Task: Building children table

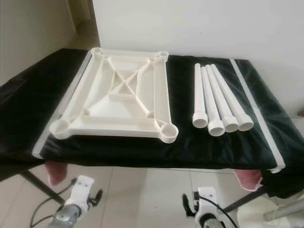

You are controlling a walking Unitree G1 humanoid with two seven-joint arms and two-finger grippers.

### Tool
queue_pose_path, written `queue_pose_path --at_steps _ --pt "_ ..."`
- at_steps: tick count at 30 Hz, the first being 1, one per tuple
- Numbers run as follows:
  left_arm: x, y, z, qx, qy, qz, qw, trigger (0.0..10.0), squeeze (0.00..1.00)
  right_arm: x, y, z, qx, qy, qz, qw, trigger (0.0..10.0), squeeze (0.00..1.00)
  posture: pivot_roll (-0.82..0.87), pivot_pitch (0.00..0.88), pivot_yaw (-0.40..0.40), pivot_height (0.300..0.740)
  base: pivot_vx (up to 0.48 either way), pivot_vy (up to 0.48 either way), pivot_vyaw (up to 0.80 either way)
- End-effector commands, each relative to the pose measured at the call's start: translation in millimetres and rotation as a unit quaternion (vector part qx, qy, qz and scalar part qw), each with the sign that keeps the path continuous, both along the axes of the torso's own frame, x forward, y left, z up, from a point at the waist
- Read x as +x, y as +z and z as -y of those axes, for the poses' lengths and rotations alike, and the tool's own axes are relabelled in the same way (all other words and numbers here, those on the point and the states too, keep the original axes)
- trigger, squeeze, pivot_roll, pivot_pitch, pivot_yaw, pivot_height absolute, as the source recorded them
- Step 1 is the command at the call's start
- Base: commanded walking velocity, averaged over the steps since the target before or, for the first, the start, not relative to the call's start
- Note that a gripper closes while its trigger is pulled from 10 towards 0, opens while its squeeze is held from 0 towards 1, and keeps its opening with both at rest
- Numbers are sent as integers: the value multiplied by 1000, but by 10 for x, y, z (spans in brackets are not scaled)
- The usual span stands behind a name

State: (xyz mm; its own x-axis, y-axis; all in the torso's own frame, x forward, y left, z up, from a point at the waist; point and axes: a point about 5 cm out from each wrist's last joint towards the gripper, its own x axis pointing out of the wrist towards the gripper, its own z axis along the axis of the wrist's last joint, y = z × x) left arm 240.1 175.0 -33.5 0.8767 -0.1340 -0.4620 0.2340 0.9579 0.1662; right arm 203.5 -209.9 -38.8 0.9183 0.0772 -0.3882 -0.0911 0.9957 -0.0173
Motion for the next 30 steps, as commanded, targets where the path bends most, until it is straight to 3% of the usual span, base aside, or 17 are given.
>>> queue_pose_path --at_steps 1,3,4,6,7,9,11,13,14,16,17,18,24,30 --pt "-112 23 229 -106 -215 -38 970 10000 0 15 45 -32 3 18 18 1000 10000 0 28 45 -24 740 0 0 0" --pt "-129 172 271 -124 -276 -5 953 10000 0 64 192 -150 26 82 57 995 10000 0 27 52 -21 740 0 0 0" --pt "-129 172 271 -124 -276 -5 953 10000 0 64 192 -150 26 82 57 995 10000 0 27 52 -21 740 0 0 0" --pt "-230 354 269 -142 -344 2 928 10000 0 28 335 -231 34 162 78 983 10000 0 26 58 -24 740 0 0 0" --pt "-230 354 269 -142 -344 2 928 10000 0 28 335 -231 34 162 78 983 10000 0 26 58 -24 740 0 0 0" --pt "-324 497 236 -146 -393 -3 908 10000 0 -24 452 -246 41 216 85 972 10000 0 29 63 -25 740 0 0 0" --pt "-346 532 226 -144 -404 -4 903 10000 0 -39 484 -250 43 230 86 968 10000 0 29 63 -25 740 0 0 0" --pt "-416 679 175 -143 -445 -12 884 10000 0 -103 619 -234 45 284 87 954 10000 0 33 68 -26 740 0 0 0" --pt "-416 679 175 -143 -445 -12 884 10000 0 -103 619 -234 45 284 87 954 10000 0 33 68 -26 740 0 0 0" --pt "-498 810 166 -140 -483 -29 864 10000 0 -188 734 -216 41 346 79 934 10000 0 35 69 -26 740 0 0 0" --pt "-498 810 166 -140 -483 -29 864 10000 0 -188 734 -216 41 346 79 934 10000 0 35 69 -26 740 0 0 0" --pt "-516 928 198 -152 -497 -22 854 10000 0 -232 818 -205 41 378 75 922 10000 0 35 69 -26 740 0 0 0" --pt "-474 1186 277 -186 -499 5 846 10000 0 -204 1074 -195 67 402 85 909 10000 0 35 68 -26 740 0 0 0" --pt "-325 1615 266 -243 -489 60 836 10000 0 -14 1525 -242 111 402 159 895 10000 0 37 64 -35 740 0 0 0"
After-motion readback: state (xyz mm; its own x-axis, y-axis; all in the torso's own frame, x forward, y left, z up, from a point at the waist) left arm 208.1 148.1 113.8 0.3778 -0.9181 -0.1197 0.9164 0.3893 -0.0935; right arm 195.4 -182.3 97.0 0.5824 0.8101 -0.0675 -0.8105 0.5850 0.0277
